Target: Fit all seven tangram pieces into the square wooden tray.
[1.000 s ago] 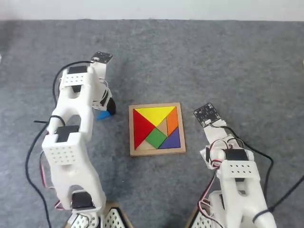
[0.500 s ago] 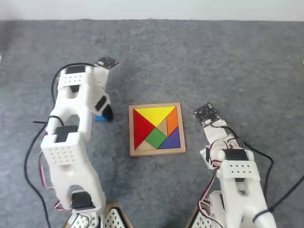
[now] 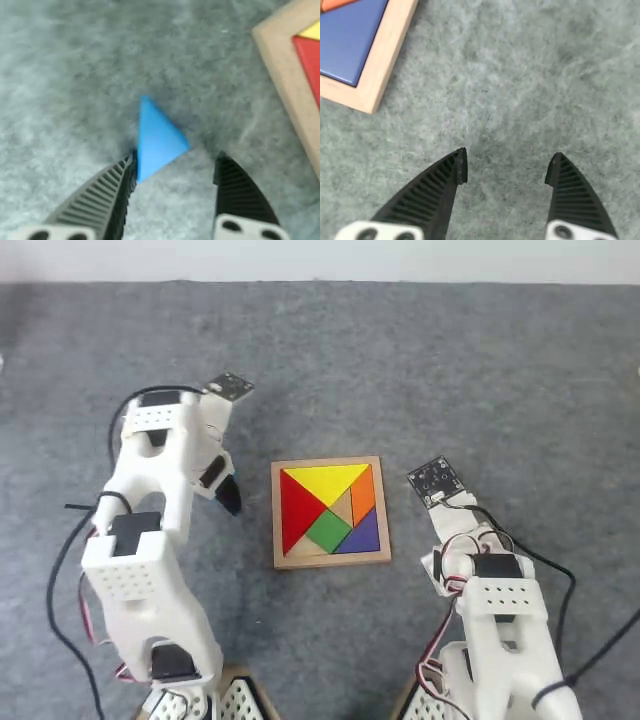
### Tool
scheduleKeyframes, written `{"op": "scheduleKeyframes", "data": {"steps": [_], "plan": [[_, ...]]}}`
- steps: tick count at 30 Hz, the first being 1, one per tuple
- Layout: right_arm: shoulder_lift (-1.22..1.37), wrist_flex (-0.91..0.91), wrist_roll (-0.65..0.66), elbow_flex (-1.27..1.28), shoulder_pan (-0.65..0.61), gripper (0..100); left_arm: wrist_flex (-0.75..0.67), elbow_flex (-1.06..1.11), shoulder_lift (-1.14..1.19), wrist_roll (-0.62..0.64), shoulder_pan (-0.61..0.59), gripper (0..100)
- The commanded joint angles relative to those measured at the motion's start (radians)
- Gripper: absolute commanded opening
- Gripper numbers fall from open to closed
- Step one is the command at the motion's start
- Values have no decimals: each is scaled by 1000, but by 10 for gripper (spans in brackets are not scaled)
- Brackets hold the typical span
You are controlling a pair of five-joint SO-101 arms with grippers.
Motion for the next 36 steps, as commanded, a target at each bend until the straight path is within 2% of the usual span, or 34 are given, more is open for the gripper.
{"op": "scheduleKeyframes", "data": {"steps": [1, 6, 11, 27, 32, 36], "plan": [[-21, -19, 14, -6, 7, 262, -55, 2, -64, 0, 26, 250], [-21, -19, 14, -6, 1, 262, -71, 10, -64, 17, 25, 248], [-21, -18, 15, 9, -58, 262, -71, 22, -64, 15, 20, 177], [-21, -18, 15, 11, -59, 263, -54, 16, -77, 20, 25, 98], [-21, -18, 15, 11, -61, 263, -6, -28, -77, 51, 18, 105], [-21, -18, 15, 11, -61, 263, 58, -94, -77, 164, 25, 242]]}}
